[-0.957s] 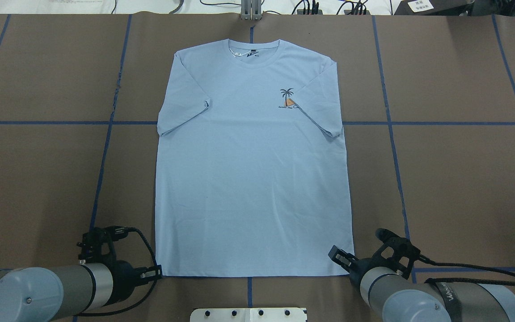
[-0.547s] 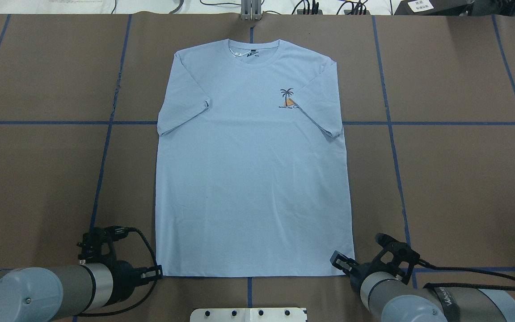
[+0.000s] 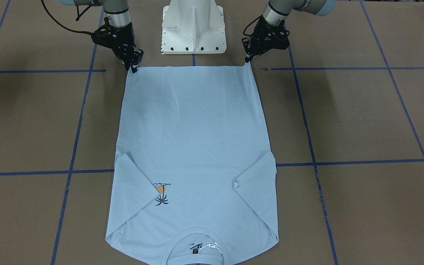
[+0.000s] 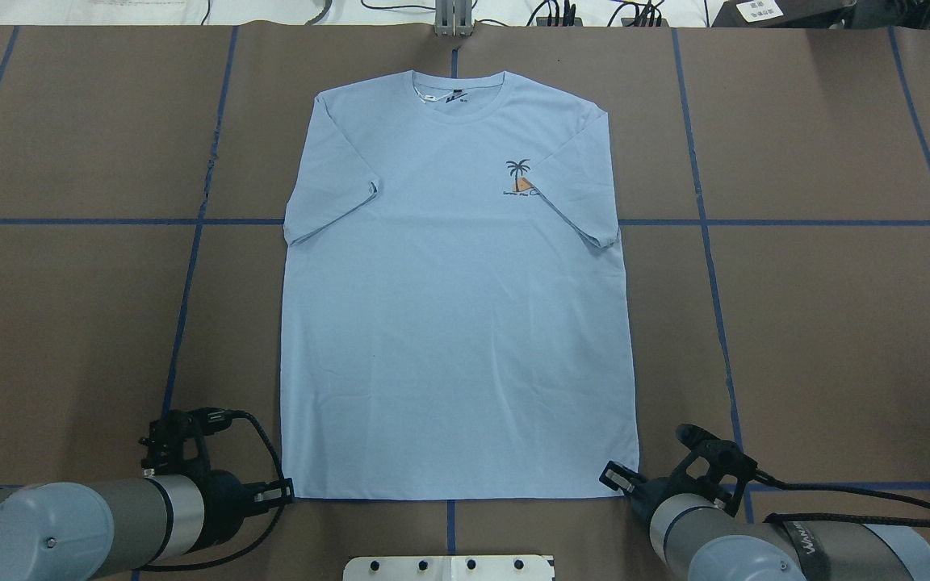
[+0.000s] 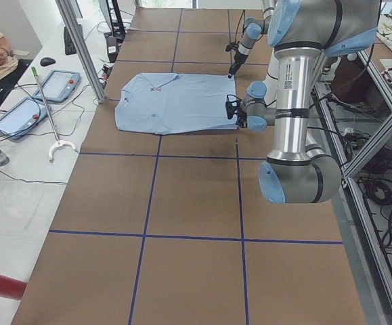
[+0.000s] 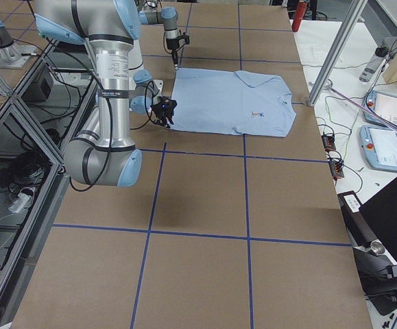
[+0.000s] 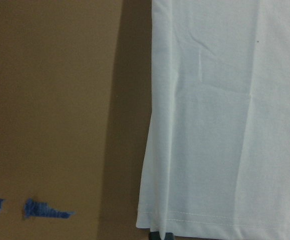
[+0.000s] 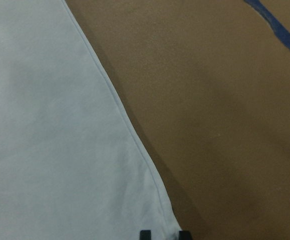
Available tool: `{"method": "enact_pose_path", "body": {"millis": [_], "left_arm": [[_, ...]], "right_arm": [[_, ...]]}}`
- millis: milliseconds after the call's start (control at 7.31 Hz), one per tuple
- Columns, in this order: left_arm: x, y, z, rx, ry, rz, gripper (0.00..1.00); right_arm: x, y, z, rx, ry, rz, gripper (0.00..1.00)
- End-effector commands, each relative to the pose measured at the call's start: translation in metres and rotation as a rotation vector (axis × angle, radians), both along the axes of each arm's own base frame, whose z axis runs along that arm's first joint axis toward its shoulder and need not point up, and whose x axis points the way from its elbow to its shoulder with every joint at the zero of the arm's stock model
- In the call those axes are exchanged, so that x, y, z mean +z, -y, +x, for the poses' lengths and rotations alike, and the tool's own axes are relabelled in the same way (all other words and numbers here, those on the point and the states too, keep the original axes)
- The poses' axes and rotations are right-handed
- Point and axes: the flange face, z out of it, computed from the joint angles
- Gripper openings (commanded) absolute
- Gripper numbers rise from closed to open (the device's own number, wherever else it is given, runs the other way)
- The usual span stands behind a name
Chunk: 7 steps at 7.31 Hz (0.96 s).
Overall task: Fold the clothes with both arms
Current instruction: 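Grasp both hem corners with the left and right grippers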
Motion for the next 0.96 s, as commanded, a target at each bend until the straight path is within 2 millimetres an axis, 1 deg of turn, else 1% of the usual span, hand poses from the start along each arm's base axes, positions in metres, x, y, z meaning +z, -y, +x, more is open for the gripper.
{"method": "enact_pose_path", "body": {"millis": [0, 137, 274, 410, 547, 684, 821], "left_arm": [[-0.006, -0.001, -0.004, 0.001, -0.012, 0.001, 0.0], [-0.028, -0.004, -0.019, 0.034, -0.04, -0.013, 0.0], [-0.059, -0.008, -0.043, 0.042, -0.026, -0.019, 0.0], [-0.102, -0.018, -0.081, 0.09, -0.028, -0.042, 0.0], [-0.137, -0.027, -0.128, 0.154, -0.023, -0.078, 0.0], [-0.155, -0.028, -0.153, 0.167, -0.018, -0.077, 0.0], [-0.163, -0.012, -0.157, 0.142, -0.032, -0.057, 0.0]], "right_arm": [[-0.015, 0.002, 0.015, -0.002, 0.029, 0.0, 0.0], [-0.029, 0.001, 0.036, -0.01, 0.037, -0.001, 0.0], [-0.056, -0.002, 0.06, -0.031, 0.029, -0.023, 0.0], [-0.09, -0.006, 0.093, -0.064, 0.041, -0.053, 0.0], [-0.121, -0.008, 0.13, -0.088, 0.079, -0.076, 0.0], [-0.128, 0.005, 0.151, -0.107, 0.064, -0.086, 0.0], [-0.136, 0.024, 0.158, -0.145, 0.066, -0.05, 0.0]]}}
